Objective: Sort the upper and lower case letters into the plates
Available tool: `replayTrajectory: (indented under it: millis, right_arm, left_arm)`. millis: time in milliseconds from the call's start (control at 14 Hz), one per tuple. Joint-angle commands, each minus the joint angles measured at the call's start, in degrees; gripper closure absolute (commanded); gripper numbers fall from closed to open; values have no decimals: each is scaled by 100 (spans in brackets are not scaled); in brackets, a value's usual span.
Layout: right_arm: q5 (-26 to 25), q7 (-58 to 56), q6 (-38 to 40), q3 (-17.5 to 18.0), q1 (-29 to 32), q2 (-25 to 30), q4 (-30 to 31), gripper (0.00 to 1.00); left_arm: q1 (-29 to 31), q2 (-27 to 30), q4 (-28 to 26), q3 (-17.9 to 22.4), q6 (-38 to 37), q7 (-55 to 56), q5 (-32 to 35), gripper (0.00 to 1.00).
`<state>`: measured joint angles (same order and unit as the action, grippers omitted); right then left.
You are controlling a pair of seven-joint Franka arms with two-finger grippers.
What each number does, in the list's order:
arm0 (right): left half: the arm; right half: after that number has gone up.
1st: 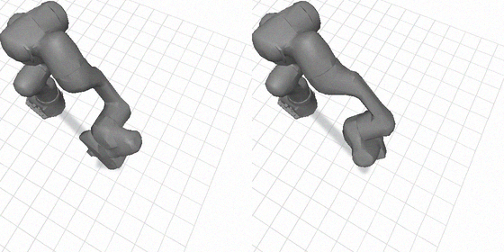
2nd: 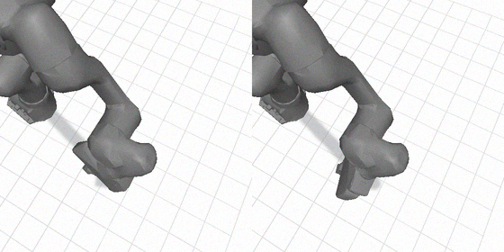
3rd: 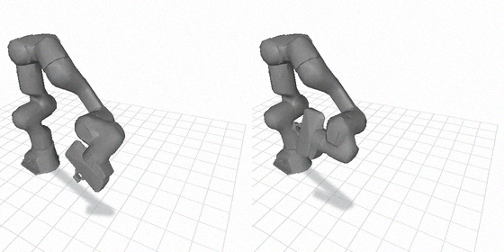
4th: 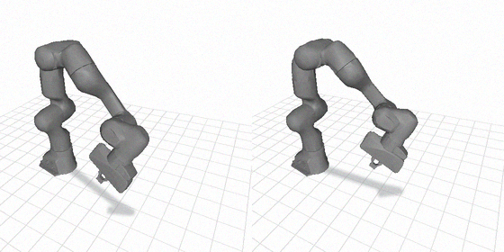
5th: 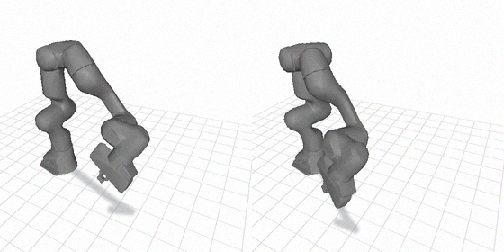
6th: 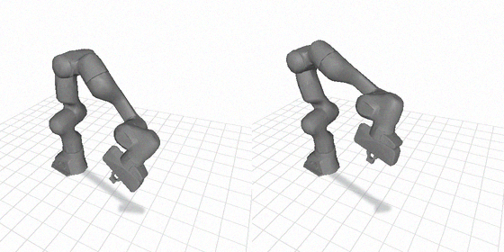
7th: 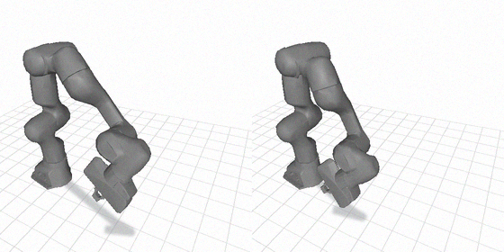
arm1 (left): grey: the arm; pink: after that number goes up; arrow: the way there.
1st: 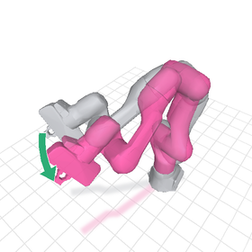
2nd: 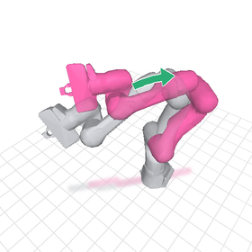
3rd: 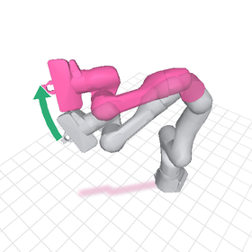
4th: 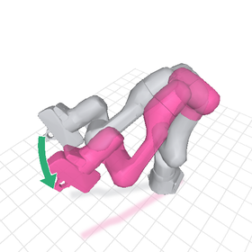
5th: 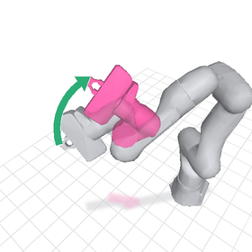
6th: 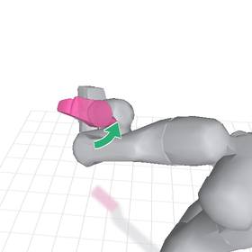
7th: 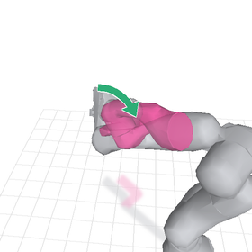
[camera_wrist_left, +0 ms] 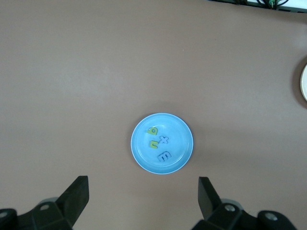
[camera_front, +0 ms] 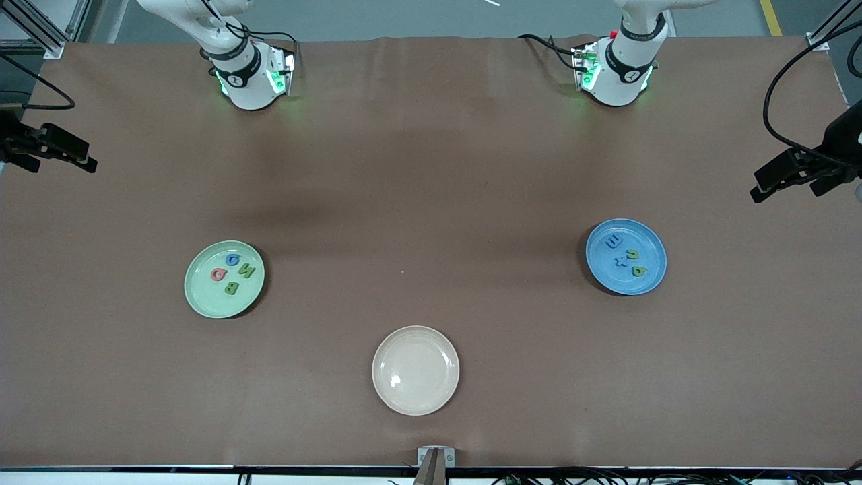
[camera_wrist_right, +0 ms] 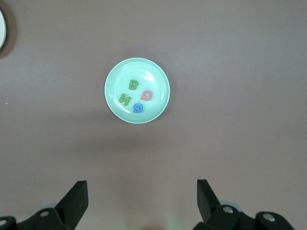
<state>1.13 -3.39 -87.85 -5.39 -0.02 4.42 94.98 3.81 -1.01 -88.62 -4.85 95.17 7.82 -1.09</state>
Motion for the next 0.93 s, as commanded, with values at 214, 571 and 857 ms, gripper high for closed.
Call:
replayTrajectory:
  millis: [214,571,857]
  right_arm:
    - [89,-65,14,-15,2,190,152,0]
    - [89,-74,49,-15,2,199,187,0]
    - [89,-74,40,-15,2,199,187,0]
  left_arm:
    - [-12,-136,152,-33,-147,-132,-120,0]
    - [6,-75,134,-33,-226,-176,-120,0]
    - [102,-13,178,10,-375,-621,-102,0]
